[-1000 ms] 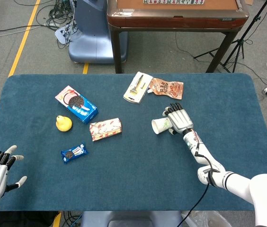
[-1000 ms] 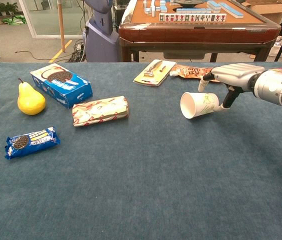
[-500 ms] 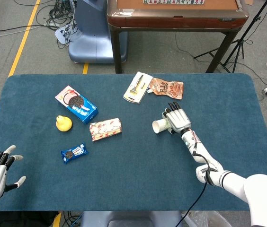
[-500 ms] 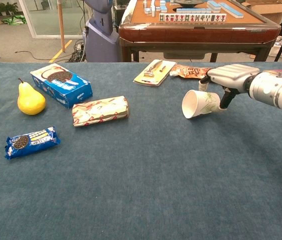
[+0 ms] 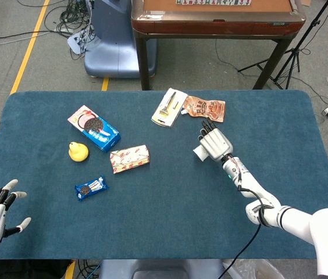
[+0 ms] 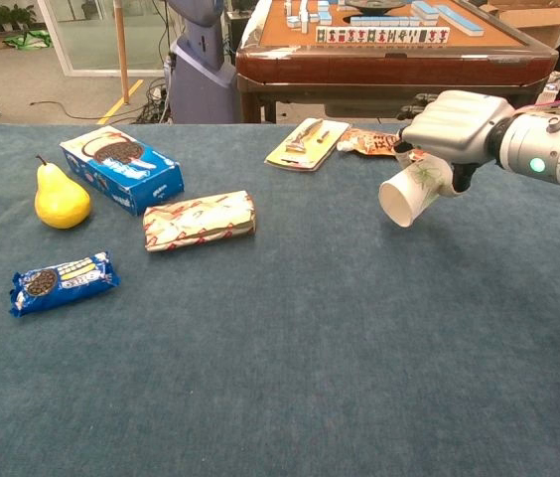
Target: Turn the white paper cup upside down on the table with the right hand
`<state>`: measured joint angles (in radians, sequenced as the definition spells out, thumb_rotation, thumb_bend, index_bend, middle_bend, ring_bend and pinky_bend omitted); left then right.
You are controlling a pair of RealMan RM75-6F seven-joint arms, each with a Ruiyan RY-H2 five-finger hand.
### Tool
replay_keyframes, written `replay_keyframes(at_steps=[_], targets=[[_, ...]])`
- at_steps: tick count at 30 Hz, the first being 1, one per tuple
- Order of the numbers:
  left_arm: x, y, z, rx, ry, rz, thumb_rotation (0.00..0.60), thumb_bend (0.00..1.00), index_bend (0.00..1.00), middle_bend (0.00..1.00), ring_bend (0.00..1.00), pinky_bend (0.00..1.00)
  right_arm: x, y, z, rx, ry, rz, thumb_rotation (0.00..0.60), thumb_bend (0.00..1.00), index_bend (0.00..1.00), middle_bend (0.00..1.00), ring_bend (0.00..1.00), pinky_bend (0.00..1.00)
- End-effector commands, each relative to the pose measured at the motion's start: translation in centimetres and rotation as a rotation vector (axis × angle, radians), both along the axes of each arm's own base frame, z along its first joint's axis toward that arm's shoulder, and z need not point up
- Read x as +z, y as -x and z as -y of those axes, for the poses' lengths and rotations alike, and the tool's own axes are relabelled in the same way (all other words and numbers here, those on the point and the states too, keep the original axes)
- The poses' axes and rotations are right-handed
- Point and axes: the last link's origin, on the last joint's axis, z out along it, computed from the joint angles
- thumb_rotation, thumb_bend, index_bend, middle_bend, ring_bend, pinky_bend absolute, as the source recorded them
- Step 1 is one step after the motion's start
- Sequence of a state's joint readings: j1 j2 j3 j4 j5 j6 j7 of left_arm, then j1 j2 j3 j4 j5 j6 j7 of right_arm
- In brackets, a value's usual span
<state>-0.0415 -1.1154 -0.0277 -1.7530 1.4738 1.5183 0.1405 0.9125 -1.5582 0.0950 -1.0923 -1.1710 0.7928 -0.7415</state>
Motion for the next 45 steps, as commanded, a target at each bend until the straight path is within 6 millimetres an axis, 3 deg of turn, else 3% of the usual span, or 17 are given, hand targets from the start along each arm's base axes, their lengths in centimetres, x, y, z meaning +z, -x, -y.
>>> replay_keyframes(at_steps=[1,12,15,20,26,35,40,45], targets=[[0.1,0.1,0.1,0.0,-0.004,0.002,0.6,0.15,0.34,0.13,0.16,0.08,0.0,-1.2,-0.3,0.111,0.016,-0.2,0.6,0.29,0.42,0.24,0.02,0.0],[0.0,0.2,0.1,0.004,-0.004,0.003,0.6,0.15,0.34,0.13,0.16,0.08,-1.8,-2.0,-0.8,0.182,0.036,-0.321,0.6,0.29,0.39,0.19,0.01,0.0],[0.0,0.3,0.2,0.007,-0.002,0.003,0.6,0.15,0.34,0.13,0.16,0.08,-2.2,-2.2,-1.0,0.194,0.043,-0.337,0.6,0.29,0.32,0.16,0.0,0.0],[0.0,0.4,0.3,0.011,-0.006,0.004,0.6,0.15,0.34,0.13,0.16,0.08,-2.3,-2.6,-1.4,0.16,0.033,-0.307,0.589,0.27,0.04,0.07,0.0,0.0],[-0.1,0.5,0.4,0.014,-0.001,0.01,0.6,0.15,0.33,0.13,0.16,0.08,-2.0,-3.1,-2.1,0.134,0.027,-0.256,0.568,0.27,0.0,0.03,0.0,0.0],[-0.1,0.2,0.2,0.0,-0.002,0.007,0.6,0.15,0.33,0.13,0.16,0.08,1.0,-3.5,-2.5,0.058,0.067,-0.055,0.573,0.27,0.0,0.02,0.0,0.0],[0.0,0.1,0.0,-0.005,-0.003,0.002,0.6,0.15,0.33,0.13,0.16,0.08,3.5,-2.1,-3.5,-0.071,0.069,0.128,0.592,0.28,0.0,0.04,0.0,0.0],[-0.4,0.0,-0.5,-0.008,0.009,0.001,0.6,0.15,0.33,0.13,0.16,0.08,5.9,-0.2,-5.3,-0.185,0.063,0.335,0.6,0.37,0.0,0.12,0.0,0.0]])
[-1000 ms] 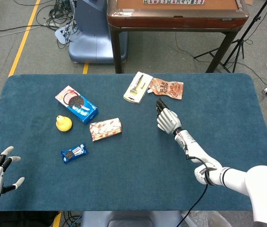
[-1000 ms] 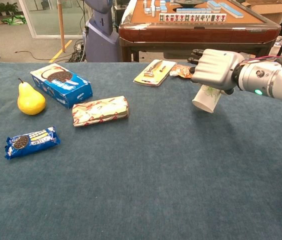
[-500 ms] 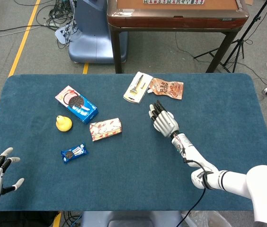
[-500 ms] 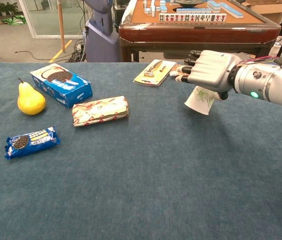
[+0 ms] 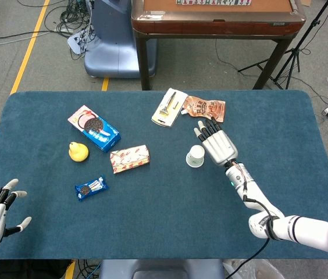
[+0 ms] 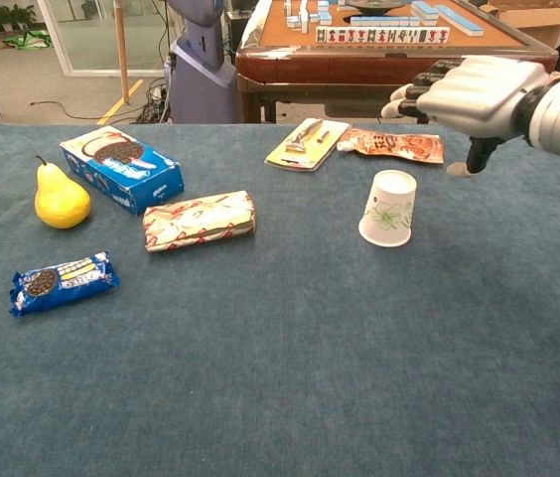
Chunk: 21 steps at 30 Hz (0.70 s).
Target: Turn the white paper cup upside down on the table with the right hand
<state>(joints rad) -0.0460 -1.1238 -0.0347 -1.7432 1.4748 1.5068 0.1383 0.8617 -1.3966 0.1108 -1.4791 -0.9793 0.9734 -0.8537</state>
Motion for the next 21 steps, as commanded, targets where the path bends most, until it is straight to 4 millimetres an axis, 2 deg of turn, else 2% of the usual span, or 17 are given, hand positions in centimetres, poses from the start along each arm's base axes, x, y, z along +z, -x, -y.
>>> replay_keyframes(at_steps=[1,2,4,7,9,15,21], targets=[[-0.2,-0.1,-0.3,-0.006,0.007,-0.001,0.6,0.15,0.33,0.13,0.16,0.08,2.7,1.9,-1.9,-0.092,0.017,0.197,0.6,0.37,0.02,0.15,0.02,0.0],[-0.3,-0.2,-0.4,-0.01,0.008,-0.002,0.6,0.15,0.33,0.13,0.16,0.08,3.1,2.2,-2.3,-0.087,0.025,0.226,0.6,0.37,0.04,0.17,0.03,0.01],[-0.3,-0.3,-0.7,-0.017,0.005,-0.011,0.6,0.15,0.33,0.13,0.16,0.08,3.7,3.0,-3.6,-0.076,0.036,0.293,0.6,0.36,0.11,0.24,0.11,0.1],[-0.6,-0.4,-1.0,-0.02,0.012,-0.021,0.6,0.15,0.33,0.13,0.16,0.08,4.7,4.0,-5.7,-0.089,0.039,0.41,0.6,0.36,0.17,0.28,0.16,0.19],[-0.8,-0.6,-1.3,-0.026,0.014,-0.024,0.6,0.15,0.33,0.13,0.16,0.08,5.6,4.9,-7.1,-0.088,0.055,0.438,0.6,0.35,0.19,0.3,0.17,0.22],[-0.9,-0.8,-1.7,-0.031,0.012,-0.026,0.6,0.15,0.33,0.13,0.16,0.08,8.0,7.1,-11.8,-0.106,0.137,0.47,0.6,0.35,0.2,0.31,0.18,0.23],[-1.0,-0.9,-1.8,-0.038,0.008,-0.025,0.6,0.15,0.32,0.13,0.16,0.08,10.1,9.5,-15.2,-0.185,0.245,0.484,0.6,0.35,0.2,0.31,0.18,0.23]])
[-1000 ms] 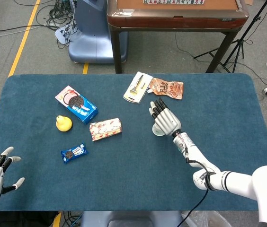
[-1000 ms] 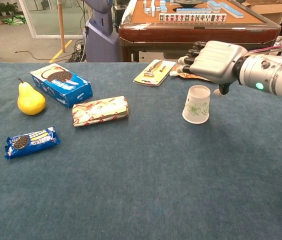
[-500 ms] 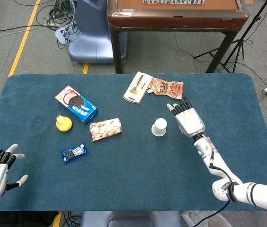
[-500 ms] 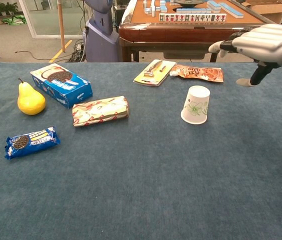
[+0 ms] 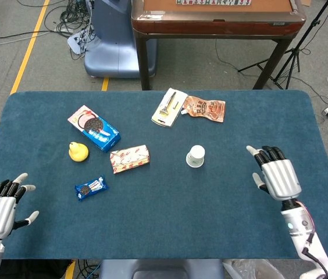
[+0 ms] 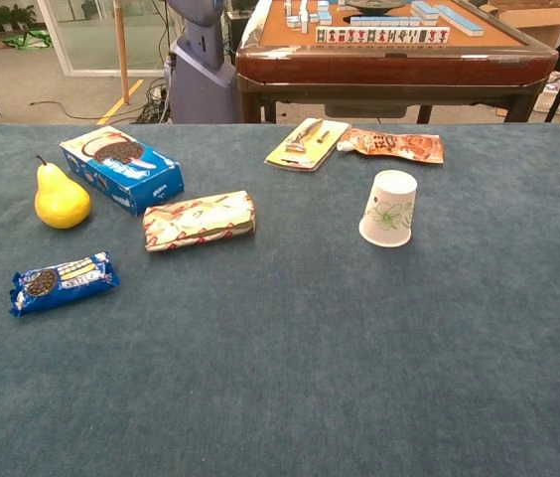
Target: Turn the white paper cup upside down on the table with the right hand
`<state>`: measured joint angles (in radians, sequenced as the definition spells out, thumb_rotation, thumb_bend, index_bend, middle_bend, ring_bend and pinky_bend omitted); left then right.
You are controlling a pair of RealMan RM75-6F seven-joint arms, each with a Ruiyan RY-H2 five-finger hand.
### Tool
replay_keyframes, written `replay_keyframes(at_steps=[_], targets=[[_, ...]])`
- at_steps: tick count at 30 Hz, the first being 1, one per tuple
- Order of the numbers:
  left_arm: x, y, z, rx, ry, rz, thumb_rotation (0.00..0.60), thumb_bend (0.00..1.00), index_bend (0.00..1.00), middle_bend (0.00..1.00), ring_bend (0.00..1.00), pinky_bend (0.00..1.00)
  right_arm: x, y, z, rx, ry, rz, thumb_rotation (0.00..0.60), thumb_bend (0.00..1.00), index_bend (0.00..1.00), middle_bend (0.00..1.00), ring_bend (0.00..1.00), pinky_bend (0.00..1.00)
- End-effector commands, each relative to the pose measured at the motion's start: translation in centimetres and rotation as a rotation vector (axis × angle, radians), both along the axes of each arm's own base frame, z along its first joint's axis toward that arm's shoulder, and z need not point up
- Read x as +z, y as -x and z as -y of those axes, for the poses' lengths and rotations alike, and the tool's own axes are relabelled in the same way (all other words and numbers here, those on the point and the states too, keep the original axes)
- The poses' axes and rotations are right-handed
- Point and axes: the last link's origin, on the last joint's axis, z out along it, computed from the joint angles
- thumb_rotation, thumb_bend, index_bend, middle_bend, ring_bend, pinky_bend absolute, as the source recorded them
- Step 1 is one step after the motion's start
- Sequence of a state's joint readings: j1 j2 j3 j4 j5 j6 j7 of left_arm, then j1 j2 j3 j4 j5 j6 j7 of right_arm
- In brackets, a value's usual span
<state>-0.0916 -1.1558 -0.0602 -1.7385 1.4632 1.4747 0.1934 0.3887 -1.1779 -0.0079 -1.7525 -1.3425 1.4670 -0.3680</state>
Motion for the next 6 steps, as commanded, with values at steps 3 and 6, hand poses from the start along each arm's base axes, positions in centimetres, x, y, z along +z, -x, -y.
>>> replay_keyframes(at_steps=[3,6], targets=[[0.2,-0.2,0.0,-0.006,-0.009,-0.002,0.6,0.15,0.32,0.13,0.16,0.08,1.8,2.1,-3.2,-0.089,0.06,0.011,0.6,0.35,0.2,0.31,0.18,0.23],[0.3,-0.3,0.0,-0.01,-0.015,-0.003,0.6,0.15,0.32,0.13,0.16,0.08,2.1,2.7,-3.8,-0.11,0.076,0.015,0.6,0.35,0.2,0.31,0.18,0.23]])
